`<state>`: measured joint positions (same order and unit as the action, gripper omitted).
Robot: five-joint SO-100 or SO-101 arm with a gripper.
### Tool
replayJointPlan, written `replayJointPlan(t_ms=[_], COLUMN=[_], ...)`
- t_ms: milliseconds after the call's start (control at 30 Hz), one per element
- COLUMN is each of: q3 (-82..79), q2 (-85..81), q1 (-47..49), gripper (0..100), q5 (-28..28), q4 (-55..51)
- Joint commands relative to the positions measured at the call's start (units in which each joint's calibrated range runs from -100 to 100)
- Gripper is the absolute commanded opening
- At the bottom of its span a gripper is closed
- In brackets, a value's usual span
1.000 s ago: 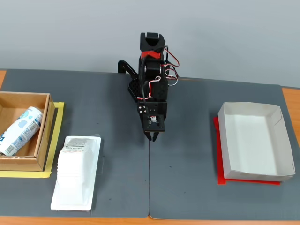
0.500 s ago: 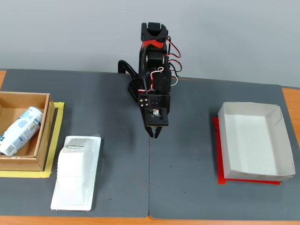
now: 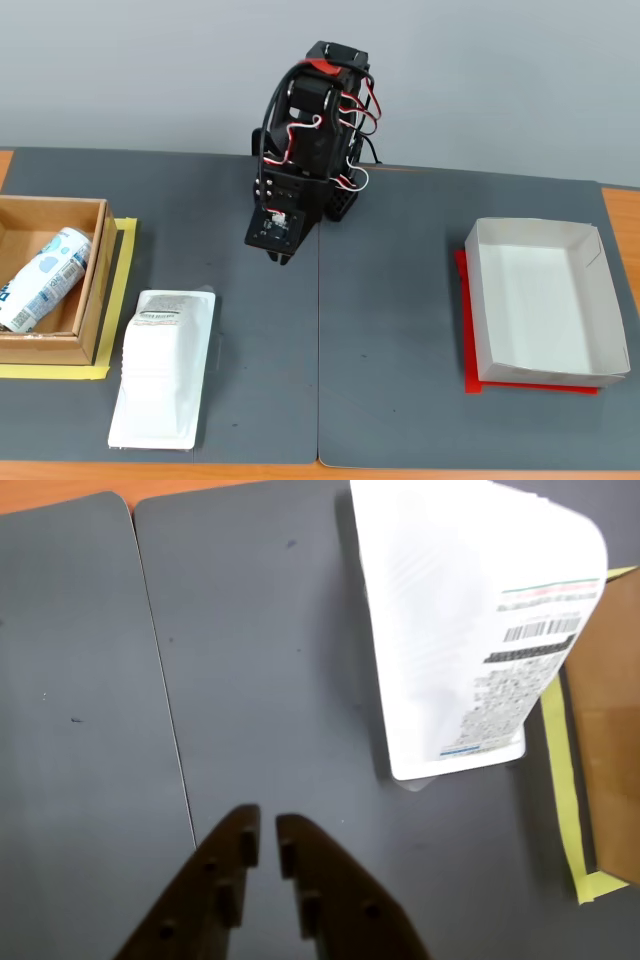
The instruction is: Pick the sandwich and put it in the gray box
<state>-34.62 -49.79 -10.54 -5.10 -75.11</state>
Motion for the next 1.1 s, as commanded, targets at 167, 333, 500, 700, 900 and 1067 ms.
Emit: replayJointPlan(t_ms=[167, 333, 500, 700, 900, 1067], q3=[8.89, 12.23, 17.03, 24.08, 27.88, 28.42], q2=[7.18, 12.02, 17.7, 24.31, 29.48, 33.64], q1=[-6.73, -9.57, -11.88, -12.7, -13.52, -13.52], gripper=[3, 6, 24, 39, 52, 62], q5=[-3.47, -6.49, -10.97, -14.46, -14.46, -14.51], q4=[-0.5, 0.11, 0.2, 0.2, 0.63, 4.54])
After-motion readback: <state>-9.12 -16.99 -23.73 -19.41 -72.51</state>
